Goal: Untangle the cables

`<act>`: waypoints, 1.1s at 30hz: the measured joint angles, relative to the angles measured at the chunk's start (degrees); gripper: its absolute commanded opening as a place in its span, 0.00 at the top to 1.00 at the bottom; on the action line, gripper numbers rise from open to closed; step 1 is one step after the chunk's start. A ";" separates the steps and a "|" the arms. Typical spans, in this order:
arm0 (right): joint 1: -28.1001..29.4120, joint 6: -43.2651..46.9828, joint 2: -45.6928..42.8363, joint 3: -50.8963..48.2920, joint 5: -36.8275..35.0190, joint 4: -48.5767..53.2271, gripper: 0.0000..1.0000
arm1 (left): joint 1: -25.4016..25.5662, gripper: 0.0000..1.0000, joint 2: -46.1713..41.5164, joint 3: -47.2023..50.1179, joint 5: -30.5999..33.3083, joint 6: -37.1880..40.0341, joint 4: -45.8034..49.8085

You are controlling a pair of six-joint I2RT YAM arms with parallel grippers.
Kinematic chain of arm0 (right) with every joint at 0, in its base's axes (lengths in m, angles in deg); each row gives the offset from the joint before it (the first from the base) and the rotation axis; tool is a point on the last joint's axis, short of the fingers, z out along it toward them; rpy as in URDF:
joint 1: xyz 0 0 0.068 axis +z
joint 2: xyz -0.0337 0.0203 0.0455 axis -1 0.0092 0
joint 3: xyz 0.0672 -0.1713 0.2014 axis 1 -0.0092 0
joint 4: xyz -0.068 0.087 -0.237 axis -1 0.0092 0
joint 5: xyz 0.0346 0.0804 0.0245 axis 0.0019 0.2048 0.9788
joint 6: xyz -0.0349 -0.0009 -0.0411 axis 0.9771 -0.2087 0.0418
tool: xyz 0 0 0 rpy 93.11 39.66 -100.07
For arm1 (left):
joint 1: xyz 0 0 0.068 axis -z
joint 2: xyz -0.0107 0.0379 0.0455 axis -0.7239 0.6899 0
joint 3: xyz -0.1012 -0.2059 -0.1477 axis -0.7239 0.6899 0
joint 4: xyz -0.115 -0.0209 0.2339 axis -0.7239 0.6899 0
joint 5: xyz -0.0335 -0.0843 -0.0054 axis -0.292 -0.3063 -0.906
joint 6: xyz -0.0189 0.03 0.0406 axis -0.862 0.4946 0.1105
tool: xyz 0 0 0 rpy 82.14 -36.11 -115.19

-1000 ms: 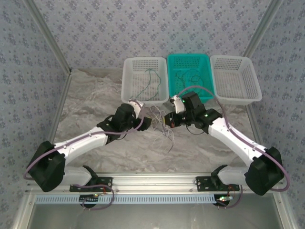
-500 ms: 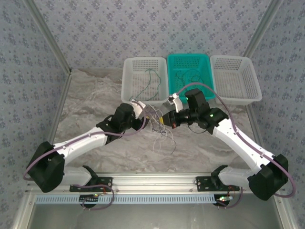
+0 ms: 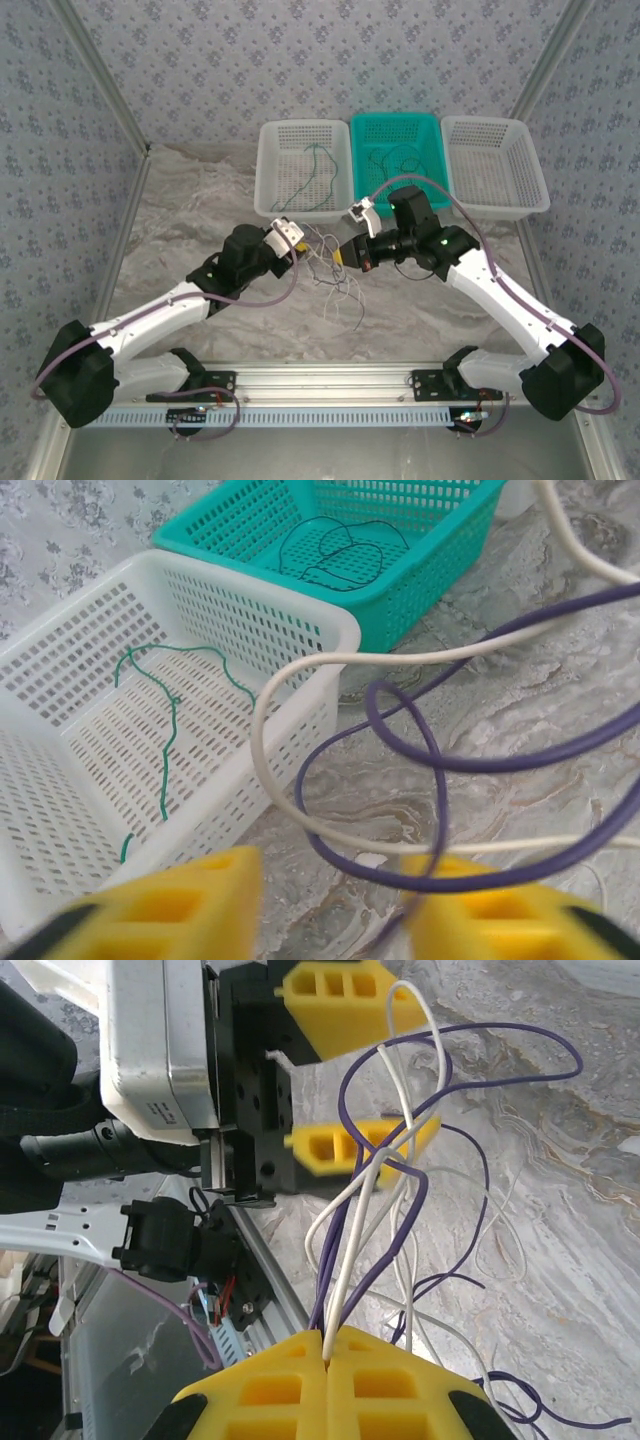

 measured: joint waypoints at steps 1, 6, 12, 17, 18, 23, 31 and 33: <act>0.00 0.00 -0.02 0.00 0.13 -0.02 1.00 | 0.00 1.00 0.13 0.00 0.20 0.07 -0.13; -0.39 -0.11 -0.39 -0.72 -4.02 -0.31 1.00 | -0.04 1.00 -0.26 0.07 2.86 -0.96 -0.28; -6.05 -4.00 -0.72 -11.28 -13.11 -4.52 1.00 | -3.41 1.00 -6.29 1.16 5.20 -5.97 0.33; -7.54 -7.04 2.97 -20.90 -19.65 -7.76 0.98 | -7.21 1.00 -11.80 2.23 5.09 -10.43 1.81; -7.58 -7.45 3.69 -22.21 -21.14 -7.74 0.94 | -7.91 1.00 -12.57 2.29 5.11 -11.21 1.99; -7.82 -8.44 4.59 -24.09 -24.59 -7.39 0.50 | -8.94 1.00 -13.86 2.29 2.58 -14.80 2.58; -1.40 -3.82 -8.41 -21.14 -25.64 -8.85 0.20 | -8.83 1.00 -13.88 1.66 -8.55 -19.26 4.61; 1.03 -1.40 -11.28 -20.39 -25.94 -12.59 0.19 | -8.83 1.00 -14.05 1.11 -9.81 -19.78 4.87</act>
